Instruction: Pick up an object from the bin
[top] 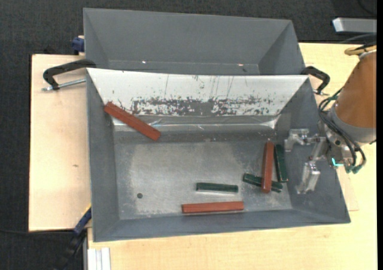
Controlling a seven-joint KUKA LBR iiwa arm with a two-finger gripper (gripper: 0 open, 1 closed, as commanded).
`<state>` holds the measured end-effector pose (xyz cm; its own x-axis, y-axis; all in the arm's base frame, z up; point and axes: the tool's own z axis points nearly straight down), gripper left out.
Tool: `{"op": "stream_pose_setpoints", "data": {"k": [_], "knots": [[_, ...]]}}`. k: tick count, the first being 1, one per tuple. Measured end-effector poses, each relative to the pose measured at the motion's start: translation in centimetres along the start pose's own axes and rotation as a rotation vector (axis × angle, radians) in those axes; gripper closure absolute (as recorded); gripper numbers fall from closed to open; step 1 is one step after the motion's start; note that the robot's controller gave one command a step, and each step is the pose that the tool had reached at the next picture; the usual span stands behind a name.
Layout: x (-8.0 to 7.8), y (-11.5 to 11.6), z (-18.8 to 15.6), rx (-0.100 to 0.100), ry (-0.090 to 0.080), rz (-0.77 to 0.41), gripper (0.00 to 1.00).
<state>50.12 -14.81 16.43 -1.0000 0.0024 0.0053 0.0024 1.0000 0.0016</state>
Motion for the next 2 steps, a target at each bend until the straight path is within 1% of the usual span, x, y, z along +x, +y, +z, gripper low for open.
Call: {"op": "stream_pose_setpoints", "data": {"k": [1, 2], "knots": [[-0.1, 0.1, -0.4, 0.001, -0.006, -0.002, 0.00], [-1.1, 3.1, 3.4, 0.007, -0.015, -0.204, 0.00]]}}
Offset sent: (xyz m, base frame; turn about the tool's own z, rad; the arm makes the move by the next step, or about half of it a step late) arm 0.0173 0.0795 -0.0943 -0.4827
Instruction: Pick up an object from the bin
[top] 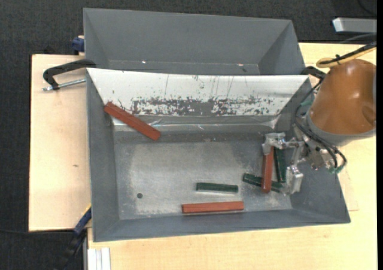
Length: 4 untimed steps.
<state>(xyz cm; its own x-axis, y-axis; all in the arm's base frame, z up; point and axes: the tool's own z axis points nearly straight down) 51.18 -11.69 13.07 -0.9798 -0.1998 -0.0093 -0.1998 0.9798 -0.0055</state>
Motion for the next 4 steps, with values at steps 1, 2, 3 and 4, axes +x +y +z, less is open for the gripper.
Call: {"op": "stream_pose_setpoints", "data": {"k": [1, 2, 3, 4], "knots": [[-0.1, 0.8, 4.7, -0.009, 0.007, -0.157, 0.00], [0.6, 6.4, 6.0, -0.008, 0.008, -0.283, 1.00], [0.6, 6.4, 5.9, -0.007, 0.006, -0.283, 0.00], [0.6, 6.4, 5.9, -0.007, 0.005, -0.283, 0.00]]}}
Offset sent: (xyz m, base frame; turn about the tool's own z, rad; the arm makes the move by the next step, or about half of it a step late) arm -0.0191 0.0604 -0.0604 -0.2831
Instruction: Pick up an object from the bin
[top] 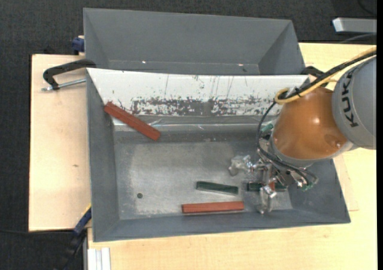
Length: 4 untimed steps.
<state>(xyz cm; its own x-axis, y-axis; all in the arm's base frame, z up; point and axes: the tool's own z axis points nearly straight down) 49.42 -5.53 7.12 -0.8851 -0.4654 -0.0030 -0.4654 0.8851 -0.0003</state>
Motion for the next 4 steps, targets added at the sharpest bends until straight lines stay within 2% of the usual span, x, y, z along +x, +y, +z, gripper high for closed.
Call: {"op": "stream_pose_setpoints", "data": {"k": [1, 2, 3, 4], "knots": [[-0.1, 0.0, 0.0, 0.001, 0.000, 0.005, 0.00], [-1.7, 1.5, 0.0, 0.000, -0.002, -0.001, 0.00], [-2.0, 1.8, 0.0, 0.001, -0.003, -0.065, 0.00], [-2.4, 0.0, 0.0, 0.000, -0.003, -0.241, 0.00]]}}
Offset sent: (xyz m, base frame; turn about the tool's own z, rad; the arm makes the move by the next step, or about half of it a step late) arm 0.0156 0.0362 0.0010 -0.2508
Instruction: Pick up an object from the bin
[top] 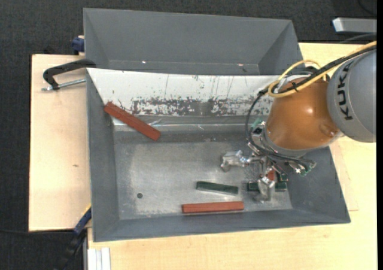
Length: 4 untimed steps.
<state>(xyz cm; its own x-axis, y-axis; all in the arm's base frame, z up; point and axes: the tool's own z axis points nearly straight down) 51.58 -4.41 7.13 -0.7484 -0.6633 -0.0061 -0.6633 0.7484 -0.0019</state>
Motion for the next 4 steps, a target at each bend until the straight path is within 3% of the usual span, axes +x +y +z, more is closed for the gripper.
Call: {"op": "stream_pose_setpoints", "data": {"k": [1, 2, 3, 4], "knots": [[-6.5, 9.2, 0.1, -0.003, 0.004, 0.038, 1.00], [-6.4, 9.2, 0.1, -0.002, 0.004, 0.038, 1.00], [-9.5, 9.4, -12.3, 0.000, 0.000, 0.013, 1.00], [-9.5, 9.4, -12.3, 0.000, 0.000, 0.013, 1.00]]}}
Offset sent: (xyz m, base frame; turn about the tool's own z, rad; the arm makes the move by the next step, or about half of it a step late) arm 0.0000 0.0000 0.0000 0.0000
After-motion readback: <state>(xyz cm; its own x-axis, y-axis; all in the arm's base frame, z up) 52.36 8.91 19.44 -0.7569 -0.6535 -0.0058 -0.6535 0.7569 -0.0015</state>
